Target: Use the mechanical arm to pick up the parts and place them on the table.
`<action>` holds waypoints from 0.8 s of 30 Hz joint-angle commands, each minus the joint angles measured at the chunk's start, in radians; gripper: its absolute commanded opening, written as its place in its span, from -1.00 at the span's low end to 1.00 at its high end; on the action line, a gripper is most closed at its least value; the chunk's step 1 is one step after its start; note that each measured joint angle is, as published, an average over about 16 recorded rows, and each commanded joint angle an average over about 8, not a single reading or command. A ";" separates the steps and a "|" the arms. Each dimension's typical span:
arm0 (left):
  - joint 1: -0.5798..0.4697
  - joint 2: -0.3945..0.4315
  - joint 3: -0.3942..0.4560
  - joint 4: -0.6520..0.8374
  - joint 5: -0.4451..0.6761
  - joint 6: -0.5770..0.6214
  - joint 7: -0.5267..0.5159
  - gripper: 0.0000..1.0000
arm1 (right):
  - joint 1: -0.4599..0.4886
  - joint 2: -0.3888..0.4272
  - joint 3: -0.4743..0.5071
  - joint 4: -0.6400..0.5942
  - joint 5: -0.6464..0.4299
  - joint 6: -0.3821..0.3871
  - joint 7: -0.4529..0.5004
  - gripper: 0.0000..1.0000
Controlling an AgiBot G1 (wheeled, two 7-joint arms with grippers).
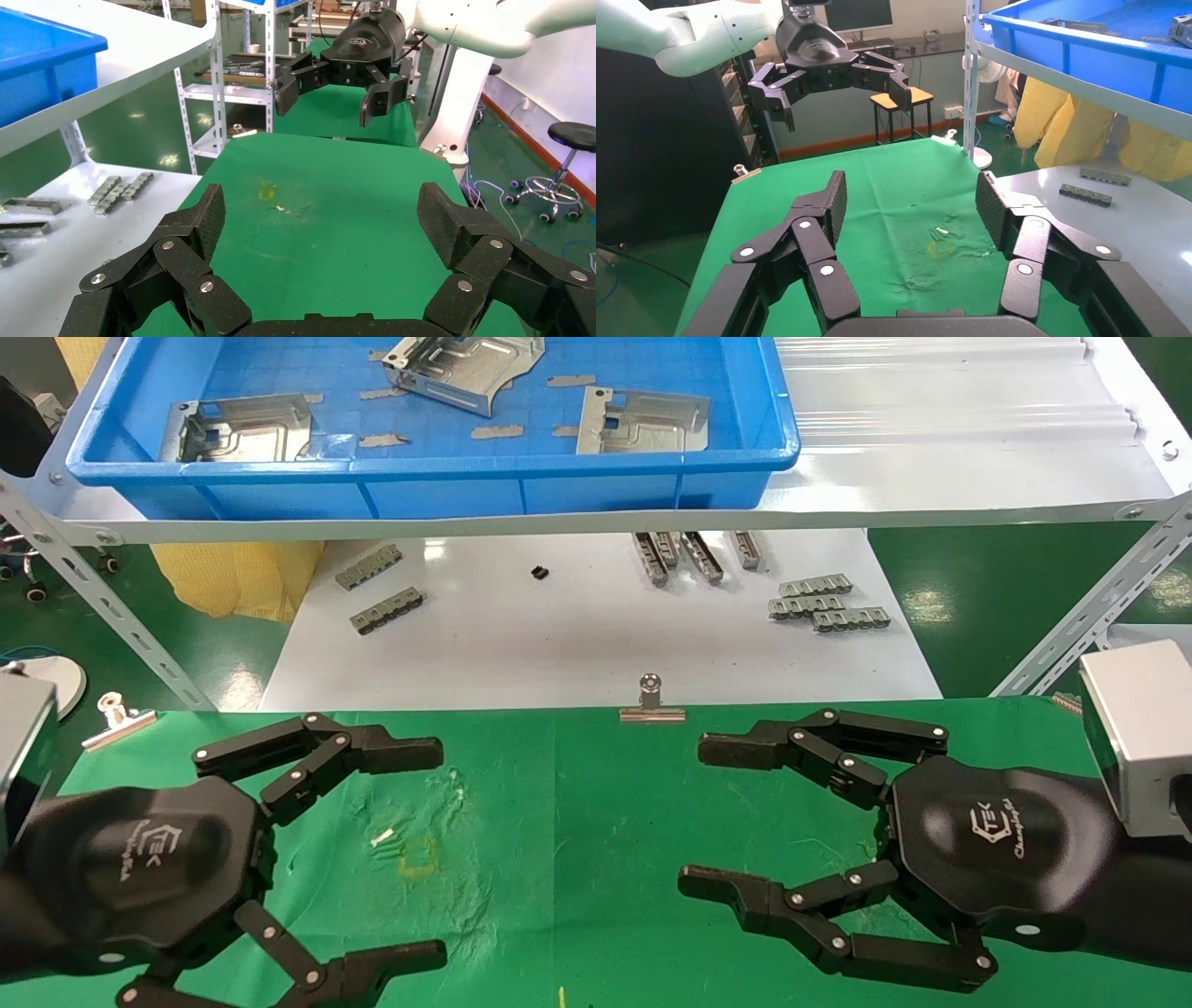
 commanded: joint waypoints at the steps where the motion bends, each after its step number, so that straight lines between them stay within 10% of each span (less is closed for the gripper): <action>1: 0.000 0.000 0.000 0.000 0.000 0.000 0.000 1.00 | 0.000 0.000 0.000 0.000 0.000 0.000 0.000 1.00; 3: 0.000 0.000 0.000 0.000 0.000 0.000 0.000 1.00 | 0.000 0.000 0.000 0.000 0.000 0.000 0.000 0.90; 11: 0.000 0.000 0.000 0.000 0.000 0.000 0.000 1.00 | 0.000 0.000 0.000 0.000 0.000 0.000 0.000 -1.00; 24: 0.000 0.000 0.000 0.000 0.000 0.000 0.000 1.00 | 0.000 0.000 0.000 0.000 0.000 0.000 0.000 -1.00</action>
